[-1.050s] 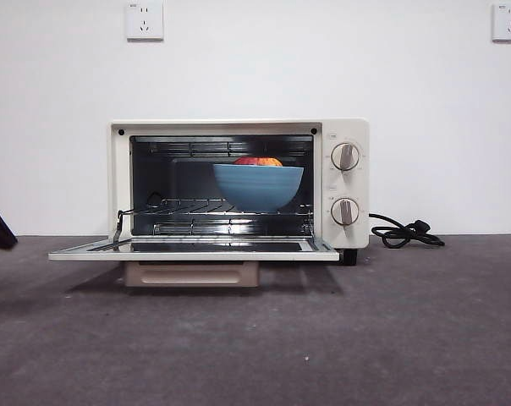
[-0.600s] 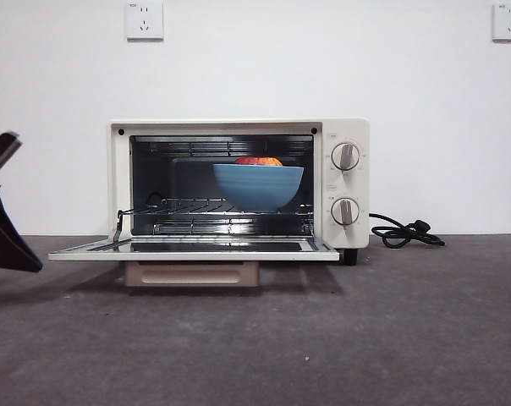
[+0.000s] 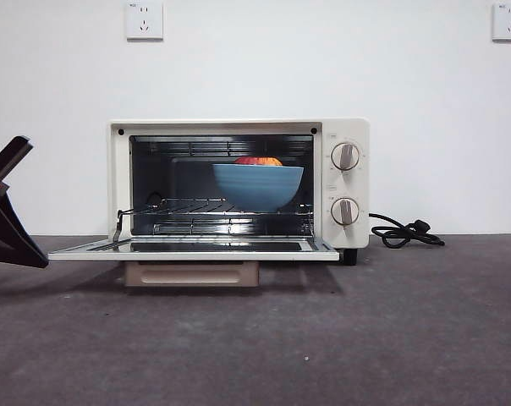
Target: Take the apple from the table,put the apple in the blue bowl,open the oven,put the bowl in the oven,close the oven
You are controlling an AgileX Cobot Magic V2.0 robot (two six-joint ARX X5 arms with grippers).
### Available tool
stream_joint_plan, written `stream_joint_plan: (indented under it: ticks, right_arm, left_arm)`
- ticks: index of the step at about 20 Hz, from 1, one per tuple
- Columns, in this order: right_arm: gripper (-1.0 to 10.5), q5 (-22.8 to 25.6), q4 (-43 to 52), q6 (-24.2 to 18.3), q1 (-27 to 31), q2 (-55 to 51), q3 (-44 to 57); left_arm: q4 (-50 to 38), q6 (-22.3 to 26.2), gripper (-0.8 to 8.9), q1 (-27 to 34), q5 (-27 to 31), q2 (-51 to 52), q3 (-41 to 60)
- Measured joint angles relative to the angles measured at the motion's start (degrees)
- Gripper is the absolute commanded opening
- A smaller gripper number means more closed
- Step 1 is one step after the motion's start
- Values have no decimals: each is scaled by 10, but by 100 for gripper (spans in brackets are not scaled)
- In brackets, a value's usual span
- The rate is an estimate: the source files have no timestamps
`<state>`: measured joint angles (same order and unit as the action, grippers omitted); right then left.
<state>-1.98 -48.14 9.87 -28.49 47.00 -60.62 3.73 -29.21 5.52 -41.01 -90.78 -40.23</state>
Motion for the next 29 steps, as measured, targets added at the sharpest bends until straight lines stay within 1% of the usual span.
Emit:
stream_joint_plan:
  ticks: [7, 9, 12, 16, 19, 21, 23, 27, 29]
  right_arm:
    - [-6, 0, 0, 2, 0, 0, 0]
    - [-6, 0, 0, 3, 0, 0, 0]
    - [-3, -10, 0, 7, 0, 0, 0]
    - [-3, -15, -7, 14, 0, 0, 0]
    - [-3, -15, -18, 17, 0, 0, 0]
    - [-3, -15, -18, 17, 0, 0, 0]
    - [-3, -15, -19, 17, 0, 0, 0]
    - [-3, -15, -19, 19, 0, 0, 0]
    - [-3, -15, -19, 20, 0, 0, 0]
  left_arm:
    - [1, -4, -9, -4, 23, -6, -3]
    - [12, -4, -9, -12, 25, -6, -17]
    - [27, -5, -9, -28, 61, -9, -39]
    - [61, -5, -8, -42, 70, -48, -86]
    - [85, -2, -8, -54, 90, -66, -89]
    - [98, 10, -8, -63, 97, -66, -90]
    - [96, 17, -8, -59, 75, -66, -90]
    - [84, 17, -8, -58, 66, -66, -90]
    - [76, 11, -8, -55, 44, -66, -89]
